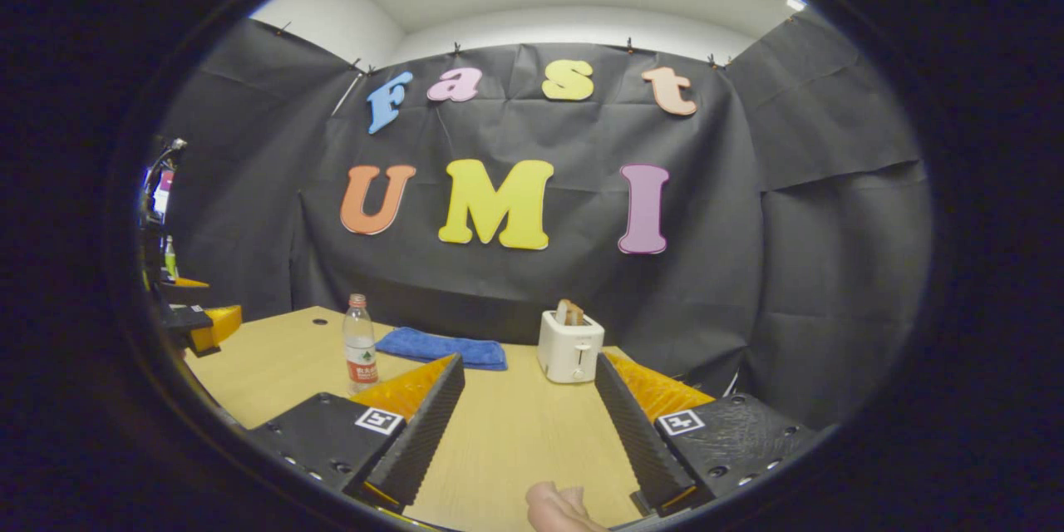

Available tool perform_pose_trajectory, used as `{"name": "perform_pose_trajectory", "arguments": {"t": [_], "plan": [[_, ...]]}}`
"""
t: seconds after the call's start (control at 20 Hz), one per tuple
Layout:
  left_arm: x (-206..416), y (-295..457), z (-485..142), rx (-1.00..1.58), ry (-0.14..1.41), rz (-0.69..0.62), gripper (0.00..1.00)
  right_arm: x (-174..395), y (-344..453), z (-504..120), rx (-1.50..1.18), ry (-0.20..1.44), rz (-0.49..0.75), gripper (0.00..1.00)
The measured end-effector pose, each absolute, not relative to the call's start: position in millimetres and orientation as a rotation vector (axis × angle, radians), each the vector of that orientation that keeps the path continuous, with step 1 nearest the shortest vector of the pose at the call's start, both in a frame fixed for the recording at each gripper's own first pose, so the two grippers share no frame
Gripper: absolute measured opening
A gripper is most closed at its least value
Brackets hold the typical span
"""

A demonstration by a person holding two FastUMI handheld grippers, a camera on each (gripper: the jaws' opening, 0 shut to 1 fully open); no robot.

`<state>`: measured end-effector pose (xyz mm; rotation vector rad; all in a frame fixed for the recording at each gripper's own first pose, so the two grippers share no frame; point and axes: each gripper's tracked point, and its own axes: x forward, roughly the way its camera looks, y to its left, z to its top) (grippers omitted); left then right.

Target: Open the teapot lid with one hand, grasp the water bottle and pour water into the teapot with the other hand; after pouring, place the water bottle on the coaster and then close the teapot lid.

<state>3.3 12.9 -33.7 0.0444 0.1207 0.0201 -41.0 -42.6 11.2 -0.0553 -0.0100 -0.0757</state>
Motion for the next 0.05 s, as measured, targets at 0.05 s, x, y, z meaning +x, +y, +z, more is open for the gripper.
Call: {"name": "perform_pose_trajectory", "arguments": {"t": [0.05], "plan": [[3.0,12.4,-32.5,0.036,0.116,0.018,0.97,-40.2,-43.3,11.5,-0.061,-0.011,-0.081,0.95]]}}
